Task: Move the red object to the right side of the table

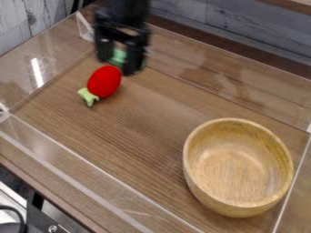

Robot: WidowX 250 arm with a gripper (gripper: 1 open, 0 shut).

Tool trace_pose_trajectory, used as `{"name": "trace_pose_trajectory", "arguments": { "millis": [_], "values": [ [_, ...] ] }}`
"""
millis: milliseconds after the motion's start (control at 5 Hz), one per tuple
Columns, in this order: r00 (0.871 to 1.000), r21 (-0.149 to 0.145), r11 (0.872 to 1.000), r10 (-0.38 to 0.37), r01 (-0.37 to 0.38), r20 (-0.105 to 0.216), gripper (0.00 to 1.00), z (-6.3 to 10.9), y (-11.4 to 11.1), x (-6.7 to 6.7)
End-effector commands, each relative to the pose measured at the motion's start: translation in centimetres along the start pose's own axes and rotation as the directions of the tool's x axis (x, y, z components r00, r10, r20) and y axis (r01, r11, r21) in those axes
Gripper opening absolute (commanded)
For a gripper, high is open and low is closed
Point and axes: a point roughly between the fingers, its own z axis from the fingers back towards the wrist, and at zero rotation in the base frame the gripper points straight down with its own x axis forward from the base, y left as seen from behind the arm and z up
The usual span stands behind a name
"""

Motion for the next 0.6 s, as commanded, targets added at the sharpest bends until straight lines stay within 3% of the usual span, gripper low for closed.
{"name": "trace_pose_trajectory", "arguments": {
  "millis": [0,200,400],
  "values": [
    [0.998,0.031,0.999,-0.022,0.02,0.063,1.0,0.9,3.1,-0.1],
    [0.997,0.028,0.999,-0.021,0.019,0.073,1.0,-0.6,4.8,0.0],
    [0.996,0.033,0.999,-0.024,0.021,0.084,1.0,-1.8,5.4,0.8]
  ]
}}
